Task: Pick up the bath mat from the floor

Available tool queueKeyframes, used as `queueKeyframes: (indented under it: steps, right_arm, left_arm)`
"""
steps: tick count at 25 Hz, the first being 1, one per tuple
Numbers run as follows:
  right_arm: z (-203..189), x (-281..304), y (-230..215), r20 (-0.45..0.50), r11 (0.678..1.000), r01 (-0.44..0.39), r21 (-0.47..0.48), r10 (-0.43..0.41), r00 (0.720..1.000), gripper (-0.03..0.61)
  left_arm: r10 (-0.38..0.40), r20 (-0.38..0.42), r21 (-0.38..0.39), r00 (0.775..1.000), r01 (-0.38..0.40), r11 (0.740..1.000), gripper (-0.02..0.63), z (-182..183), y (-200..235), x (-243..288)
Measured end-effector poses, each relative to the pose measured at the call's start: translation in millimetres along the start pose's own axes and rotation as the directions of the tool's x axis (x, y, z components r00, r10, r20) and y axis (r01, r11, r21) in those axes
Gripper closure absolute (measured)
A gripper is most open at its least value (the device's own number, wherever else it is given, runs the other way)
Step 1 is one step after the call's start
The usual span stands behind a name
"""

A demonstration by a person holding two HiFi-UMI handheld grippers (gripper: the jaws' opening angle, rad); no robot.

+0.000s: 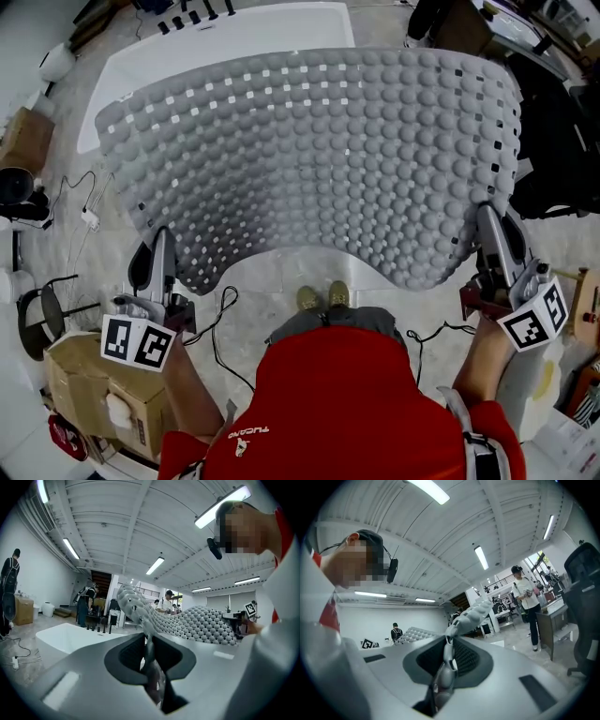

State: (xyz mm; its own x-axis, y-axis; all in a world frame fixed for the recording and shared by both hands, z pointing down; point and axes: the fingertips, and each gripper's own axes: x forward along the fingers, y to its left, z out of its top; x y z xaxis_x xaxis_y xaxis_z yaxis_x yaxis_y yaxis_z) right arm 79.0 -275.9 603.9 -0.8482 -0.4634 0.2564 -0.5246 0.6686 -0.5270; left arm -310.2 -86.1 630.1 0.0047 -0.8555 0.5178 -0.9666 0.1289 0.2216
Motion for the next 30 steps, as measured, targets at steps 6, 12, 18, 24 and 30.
queueKeyframes:
  steps: [6,12,18,24,30]
  right_arm:
    - [-13,-5,-2,0.008,1.000,0.001,-0.013,-0.001,1.000,0.538]
    - [-13,0,-4,0.003,1.000,0.009,-0.018,-0.009,1.000,0.538]
    - [-10,-5,-5,0.003,1.000,0.008,-0.026,-0.008,1.000,0.538]
    - [-8,-7,-5,0.003,0.999,0.011,-0.030,-0.011,1.000,0.538]
    - [-6,-10,-4,0.008,0.999,0.011,-0.037,-0.010,1.000,0.538]
  left_arm:
    - [-0.018,0.014,0.021,1.000,0.018,1.000,0.561,-5,-3,0]
    - [-0.026,0.009,0.016,1.000,0.026,1.000,0.562,-3,-5,4]
    - [-0.025,0.015,0.014,1.000,0.025,1.000,0.562,-3,-8,2]
    - [-0.024,0.019,0.016,1.000,0.024,1.000,0.562,-1,-9,1]
    - [-0.025,0.026,0.020,0.999,0.025,0.999,0.562,1,-10,-1]
